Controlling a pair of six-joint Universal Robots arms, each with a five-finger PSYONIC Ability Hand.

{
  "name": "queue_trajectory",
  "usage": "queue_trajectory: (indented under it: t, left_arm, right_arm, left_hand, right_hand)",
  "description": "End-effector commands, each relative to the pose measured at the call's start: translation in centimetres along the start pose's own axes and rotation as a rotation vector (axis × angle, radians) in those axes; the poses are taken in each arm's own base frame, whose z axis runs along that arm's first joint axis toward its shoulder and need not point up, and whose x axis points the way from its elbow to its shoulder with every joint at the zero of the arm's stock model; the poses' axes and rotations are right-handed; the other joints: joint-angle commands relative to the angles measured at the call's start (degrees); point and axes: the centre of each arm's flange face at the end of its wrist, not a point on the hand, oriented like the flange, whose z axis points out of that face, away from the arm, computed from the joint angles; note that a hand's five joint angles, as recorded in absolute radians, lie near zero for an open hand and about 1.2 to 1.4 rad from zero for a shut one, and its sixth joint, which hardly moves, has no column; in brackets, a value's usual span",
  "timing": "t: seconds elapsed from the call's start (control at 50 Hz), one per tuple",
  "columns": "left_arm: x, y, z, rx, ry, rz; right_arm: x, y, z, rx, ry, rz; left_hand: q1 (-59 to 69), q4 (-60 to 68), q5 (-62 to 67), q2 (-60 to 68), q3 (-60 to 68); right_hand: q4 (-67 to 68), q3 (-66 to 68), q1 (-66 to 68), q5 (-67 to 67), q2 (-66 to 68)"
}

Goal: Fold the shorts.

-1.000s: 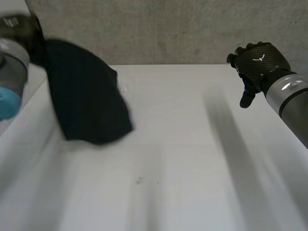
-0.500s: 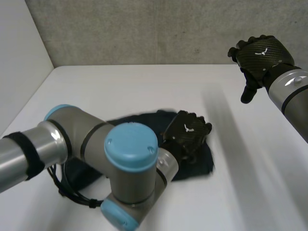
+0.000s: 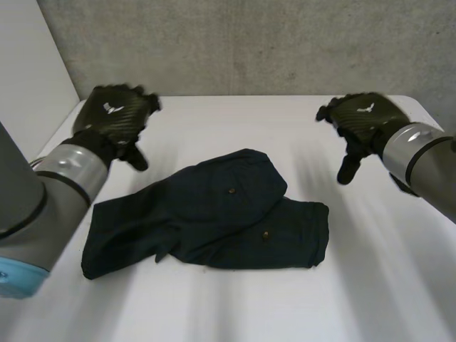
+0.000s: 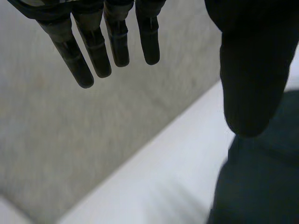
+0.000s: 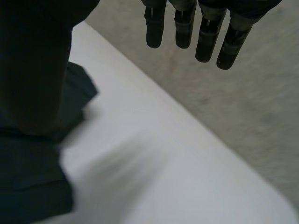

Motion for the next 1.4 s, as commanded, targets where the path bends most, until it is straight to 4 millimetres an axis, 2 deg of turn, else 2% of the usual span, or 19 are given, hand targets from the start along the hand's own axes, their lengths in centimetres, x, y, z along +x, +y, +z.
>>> queue_trajectory:
  t: [0.02, 0.12, 0.22, 0.3, 0.38, 0.48, 0.54, 0.64, 0.74, 0.8, 0.82, 0.9, 0.94, 0.96, 0.98, 1.02, 1.14, 1.34, 1.4]
  left_arm:
    - [-2.4, 5.4, 0.7, -0.275, -0.036, -0.1]
    - [-2.1, 7.0, 0.8, -0.34, -0.031, -0.121]
    - [-1.7, 9.2, 2.2, -0.365, -0.034, -0.123]
    - [-1.8, 10.2, 2.9, -0.371, -0.038, -0.124]
    - [-2.3, 10.2, 3.1, -0.368, -0.052, -0.127]
    - [-2.4, 10.2, 3.2, -0.367, -0.054, -0.128]
    - [-2.6, 10.2, 3.3, -0.366, -0.06, -0.129]
    - [-2.7, 9.9, 3.4, -0.355, -0.062, -0.128]
    - [-2.6, 9.9, 3.2, -0.356, -0.057, -0.127]
    - [-2.3, 10.0, 3.0, -0.363, -0.048, -0.126]
    - [-2.2, 10.0, 2.9, -0.365, -0.046, -0.126]
    - [-1.8, 10.2, 2.7, -0.374, -0.033, -0.125]
    - [-1.8, 10.3, 2.6, -0.378, -0.029, -0.124]
    - [-1.7, 10.5, 2.6, -0.384, -0.025, -0.124]
    - [-1.5, 10.7, 2.5, -0.394, -0.018, -0.123]
    - [-1.4, 10.8, 2.3, -0.404, -0.015, -0.123]
    - [-0.4, 10.9, 1.8, -0.412, 0.018, -0.116]
    - [-0.9, 9.3, 2.6, -0.344, -0.001, -0.106]
    - [-1.0, 9.3, 2.7, -0.343, -0.002, -0.102]
  right_arm:
    - [-1.9, 1.4, 2.6, 0.008, -0.177, 0.147]
    - [-2.9, 2.6, 5.6, 0.056, -0.192, 0.134]
    - [-6.6, 3.2, 8.7, 0.141, -0.24, 0.095]
    - [-8.7, 5.3, 10.3, 0.119, -0.283, 0.074]
    - [-10.1, 7.4, 10.6, 0.058, -0.319, 0.025]
    - [-10.8, 7.8, 9.9, 0.012, -0.346, -0.038]
    - [-10.8, 7.9, 9.6, -0.008, -0.354, -0.048]
    - [-9.9, 6.3, 7.8, -0.011, -0.353, -0.057]
    - [-6.6, 5.0, 4.4, -0.042, -0.319, -0.129]
    - [-5.7, 5.3, 2.5, -0.101, -0.328, -0.174]
    - [-5.5, 5.7, 1.0, -0.159, -0.359, -0.212]
    - [-6.2, 7.2, -2.6, -0.325, -0.505, -0.321]
    - [-6.4, 7.5, -3.5, -0.371, -0.552, -0.356]
    - [-6.4, 7.5, -3.6, -0.378, -0.561, -0.365]
    - [-6.3, 7.3, -3.6, -0.366, -0.555, -0.374]
    - [-6.2, 7.1, -3.4, -0.35, -0.535, -0.361]
    - [-5.2, 4.6, -2.2, -0.217, -0.414, -0.296]
    - [-2.5, -0.8, -1.1, -0.016, -0.246, -0.04]
    - [-2.1, -1.5, -0.6, 0.002, -0.232, 0.013]
  left_hand:
    - [0.53, 1.81, 2.24, 1.66, 1.38]
    - [0.19, 1.48, 1.91, 1.32, 1.05]
    - [0.03, 1.31, 1.74, 1.15, 0.88]
    - [0.03, 1.31, 1.74, 1.15, 0.88]
    - [0.03, 1.31, 1.74, 1.15, 0.88]
    - [-0.31, 0.97, 1.4, 0.81, 0.54]
    - [-0.31, 0.97, 1.4, 0.81, 0.54]
    - [-0.31, 0.97, 1.4, 0.81, 0.54]
    - [-0.65, 0.64, 1.07, 0.48, 0.21]
    - [-2.32, -1.04, -0.61, -1.2, -1.47]
    - [-2.83, -1.55, -1.11, -1.7, -1.98]
    - [-3.34, -2.06, -1.62, -2.21, -2.49]
    - [-3.17, -1.89, -1.46, -2.04, -2.32]
    - [-3.17, -1.89, -1.46, -2.04, -2.32]
    - [-3.17, -1.89, -1.46, -2.04, -2.32]
    - [-3.17, -1.89, -1.46, -2.05, -2.32]
    - [-3.0, -1.72, -1.29, -1.88, -2.15]
    - [-2.33, -1.05, -0.62, -1.21, -1.48]
    - [-1.99, -0.71, -0.28, -0.87, -1.14]
  right_hand:
    - [-1.68, -0.99, -0.65, -2.22, -1.28]
    - [-1.68, -0.99, -0.65, -2.22, -1.28]
    - [-1.0, -0.32, 0.02, -1.55, -0.61]
    - [-0.67, 0.02, 0.36, -1.21, -0.27]
    - [4.35, 5.04, 5.38, 3.81, 4.75]
    - [28.73, 29.41, 29.75, 28.18, 29.12]
    - [66.96, 67.64, 67.99, 66.42, 67.35]
    - [67.06, 67.75, 68.09, 66.52, 67.46]
    - [67.06, 67.75, 68.09, 66.52, 67.46]
    - [67.06, 67.75, 68.09, 66.52, 67.46]
    - [67.06, 67.75, 68.09, 66.52, 67.46]
    - [67.06, 67.75, 68.09, 66.52, 67.46]
    - [67.06, 67.75, 68.09, 66.52, 67.46]
    - [66.46, 67.14, 67.48, 65.91, 66.85]
    - [36.31, 36.99, 37.33, 35.77, 36.7]
    - [20.24, 20.92, 21.27, 19.7, 20.63]
    - [13.47, 14.15, 14.49, 12.93, 13.86]
    - [15.15, 15.83, 16.17, 14.6, 15.54]
    - [14.64, 15.33, 15.67, 14.1, 15.04]
